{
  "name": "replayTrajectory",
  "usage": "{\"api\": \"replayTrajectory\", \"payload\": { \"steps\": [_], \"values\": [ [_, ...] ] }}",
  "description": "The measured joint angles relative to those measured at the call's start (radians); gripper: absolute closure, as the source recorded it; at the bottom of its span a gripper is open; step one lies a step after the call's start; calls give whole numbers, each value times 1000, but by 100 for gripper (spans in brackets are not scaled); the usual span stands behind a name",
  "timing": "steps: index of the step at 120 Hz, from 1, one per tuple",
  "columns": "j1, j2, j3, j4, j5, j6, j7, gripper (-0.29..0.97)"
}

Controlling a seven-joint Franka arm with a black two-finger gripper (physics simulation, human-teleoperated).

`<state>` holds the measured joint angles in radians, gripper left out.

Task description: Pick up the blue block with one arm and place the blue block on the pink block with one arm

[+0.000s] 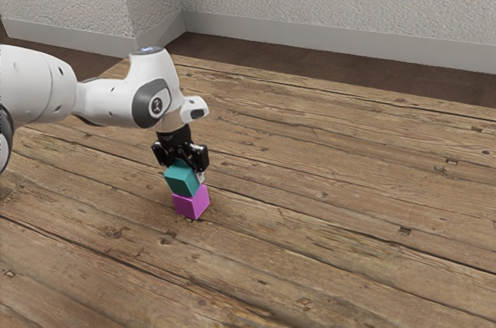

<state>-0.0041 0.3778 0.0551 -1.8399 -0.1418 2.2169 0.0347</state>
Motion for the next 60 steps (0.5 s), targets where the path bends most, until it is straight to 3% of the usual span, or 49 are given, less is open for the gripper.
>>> {"api": "replayTrajectory", "payload": {
  "steps": [33,60],
  "values": [
    [-1,-16,1,-1,-65,-1,32,10],
    [-11,-203,25,-14,-41,-46,49,3]
  ]
}}
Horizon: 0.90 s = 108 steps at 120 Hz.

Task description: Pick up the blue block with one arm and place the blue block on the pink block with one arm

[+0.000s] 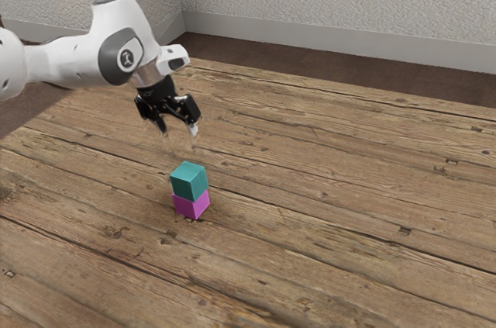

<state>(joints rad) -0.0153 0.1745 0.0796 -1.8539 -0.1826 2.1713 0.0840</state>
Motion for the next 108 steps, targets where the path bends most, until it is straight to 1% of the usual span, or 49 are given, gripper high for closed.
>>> {"api": "replayTrajectory", "payload": {
  "steps": [11,21,34,47,64,108],
  "values": [
    [-21,-116,10,0,26,-70,17,2],
    [-50,-183,37,5,41,-126,53,1],
    [-49,-259,38,12,90,-224,93,1],
    [-33,-280,40,11,111,-289,127,1],
    [-27,-315,39,0,124,-339,162,0],
    [-27,-318,38,-1,130,-382,223,0]
  ]
}}
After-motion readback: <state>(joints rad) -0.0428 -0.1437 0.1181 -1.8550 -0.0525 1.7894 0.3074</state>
